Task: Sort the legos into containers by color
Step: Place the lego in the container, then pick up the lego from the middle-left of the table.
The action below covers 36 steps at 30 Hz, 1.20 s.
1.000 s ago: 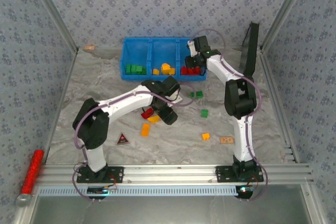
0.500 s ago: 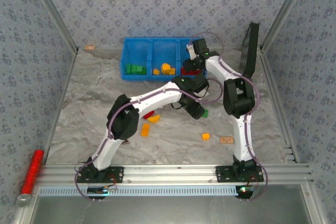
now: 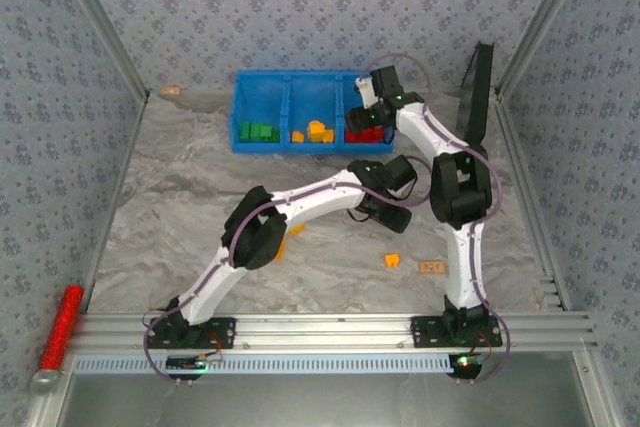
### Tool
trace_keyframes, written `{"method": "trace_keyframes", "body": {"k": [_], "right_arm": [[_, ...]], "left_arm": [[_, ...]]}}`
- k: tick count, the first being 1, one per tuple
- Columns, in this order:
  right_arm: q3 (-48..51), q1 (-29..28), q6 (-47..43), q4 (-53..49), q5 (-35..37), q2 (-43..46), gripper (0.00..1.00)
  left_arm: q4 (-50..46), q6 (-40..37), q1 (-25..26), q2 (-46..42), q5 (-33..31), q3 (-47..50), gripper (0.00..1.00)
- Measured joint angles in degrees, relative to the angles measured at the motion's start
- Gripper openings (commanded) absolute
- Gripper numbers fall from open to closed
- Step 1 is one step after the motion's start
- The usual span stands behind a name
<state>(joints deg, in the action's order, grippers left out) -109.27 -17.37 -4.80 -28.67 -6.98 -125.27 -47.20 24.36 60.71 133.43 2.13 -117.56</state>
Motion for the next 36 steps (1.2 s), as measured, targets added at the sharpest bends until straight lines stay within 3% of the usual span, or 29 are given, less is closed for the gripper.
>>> {"method": "trace_keyframes", "body": {"k": [5, 14, 36], "right_arm": [[-0.07, 0.35, -0.61, -0.96, -1.27, 2.38, 0.78], [-0.07, 0.52, -0.79, -2.75, -2.56, 5.42, 0.82], [-0.07, 0.52, -0.74, -4.66, -2.91, 9.51, 0.84]], "left_arm": [[-1.20, -0.98, 1.11, -0.20, 1.05, 0.59, 0.81], [-1.75, -4.46, 6.12, -5.60, 2.56, 11.08, 0.81], [-0.57, -8.00, 9.64, -6.36, 6.49, 11.34, 0.78]]}}
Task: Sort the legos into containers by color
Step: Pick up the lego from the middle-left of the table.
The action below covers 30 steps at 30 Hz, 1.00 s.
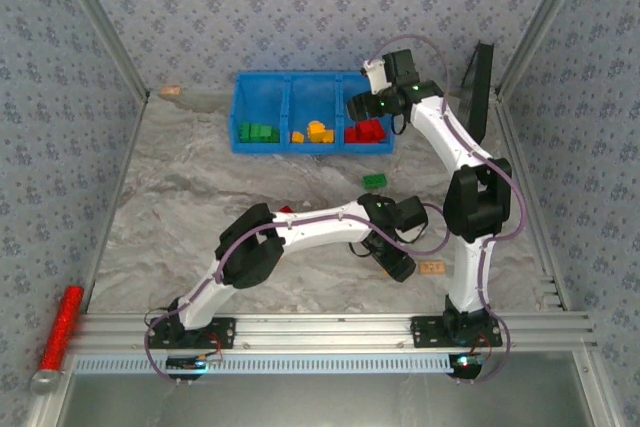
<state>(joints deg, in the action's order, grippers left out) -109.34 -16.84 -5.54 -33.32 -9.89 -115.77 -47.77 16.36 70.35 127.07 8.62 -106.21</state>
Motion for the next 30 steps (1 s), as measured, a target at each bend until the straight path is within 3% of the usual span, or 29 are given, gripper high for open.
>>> {"method": "trace_keyframes", "body": {"k": [17, 25, 30], "right_arm": [[-0.55, 0.11, 0.00, -3.37, -0.90, 2.43, 0.87], [-0.55, 0.11, -0.02, -3.45, -1.51, 5.22, 0.88], [-0.55, 0.17, 0.11, -3.80, -1.51, 6.36, 0.90]], "left_arm": [[0.00, 1.95, 0.55, 2.49, 0.83, -0.02, 0.72], [0.11, 3.19, 0.55, 3.23, 0.83, -0.17, 0.56], [0.24, 3.50, 0.52, 3.76, 0.55, -0.24, 0.39]]}}
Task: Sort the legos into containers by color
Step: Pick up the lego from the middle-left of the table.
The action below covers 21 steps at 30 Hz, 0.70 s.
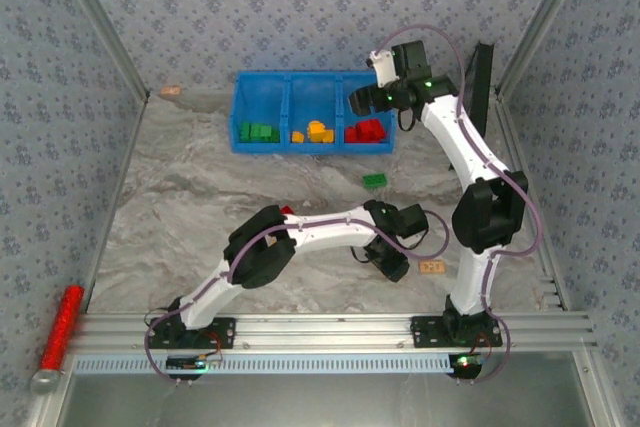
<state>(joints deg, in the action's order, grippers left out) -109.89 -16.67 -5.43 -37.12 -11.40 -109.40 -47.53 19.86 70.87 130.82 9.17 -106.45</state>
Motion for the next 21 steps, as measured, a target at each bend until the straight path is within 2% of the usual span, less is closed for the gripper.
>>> {"method": "trace_keyframes", "body": {"k": [6, 11, 16, 21], "right_arm": [[-0.31, 1.46, 1.25, -1.20, -0.72, 1.14, 0.90], [-0.52, 2.82, 3.13, -1.53, -1.53, 1.64, 0.91], [-1.11, 3.04, 4.94, -1.60, -3.04, 1.90, 0.91], [-1.14, 1.40, 5.99, -1.46, -4.37, 1.90, 0.90]], "left_arm": [[1.09, 0.15, 0.00, -0.74, 0.09, 1.03, 0.28], [2.05, 0.20, -1.38, -5.46, 0.07, 7.93, 0.25], [1.60, -0.17, -6.71, -16.20, -0.81, 16.17, 0.24], [0.07, -2.99, -13.90, -29.92, -2.89, 17.07, 0.25]]}}
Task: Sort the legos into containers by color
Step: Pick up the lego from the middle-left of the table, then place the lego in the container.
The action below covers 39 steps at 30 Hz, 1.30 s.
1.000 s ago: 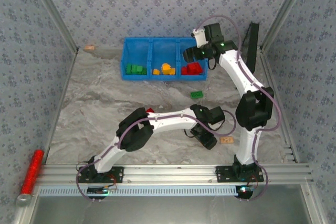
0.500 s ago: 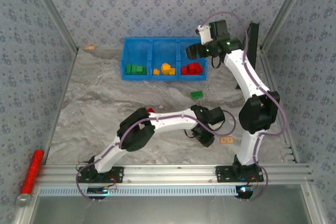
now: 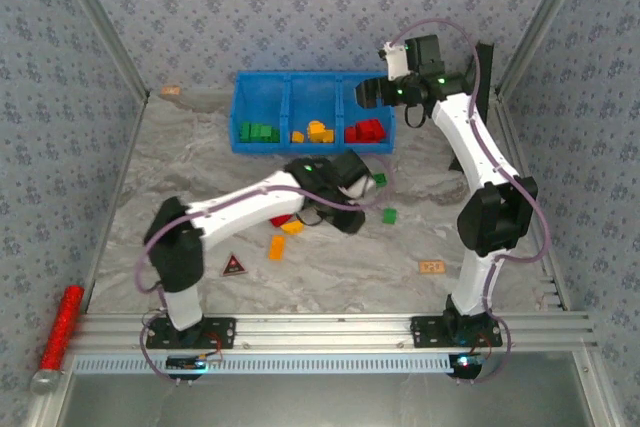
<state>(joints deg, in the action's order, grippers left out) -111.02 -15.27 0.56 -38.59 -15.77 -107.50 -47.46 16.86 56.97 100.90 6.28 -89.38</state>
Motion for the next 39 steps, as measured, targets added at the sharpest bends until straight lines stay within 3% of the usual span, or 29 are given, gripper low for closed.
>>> {"method": "trace_keyframes", "body": {"k": [12, 23, 29, 39], "right_arm": [[6.60, -13.22, -4.22, 6.01, -3.10, -4.90, 0.91], [12.83, -27.63, -5.75, 5.92, 3.48, -8.87, 0.93], [15.78, -30.93, -5.46, 8.02, 7.17, -9.31, 0.99], [17.90, -34.73, -5.07, 10.80, 9.68, -12.87, 1.00]], "left_arm": [[-1.42, -6.38, -15.76, -18.08, -0.87, -0.17, 0.25], [2.73, -8.44, -27.71, -20.09, -0.96, -6.49, 0.28], [4.83, -7.61, -31.65, -10.78, -0.98, -17.07, 0.28], [-3.72, -8.52, -32.59, 23.56, -5.14, -51.93, 0.27]]}}
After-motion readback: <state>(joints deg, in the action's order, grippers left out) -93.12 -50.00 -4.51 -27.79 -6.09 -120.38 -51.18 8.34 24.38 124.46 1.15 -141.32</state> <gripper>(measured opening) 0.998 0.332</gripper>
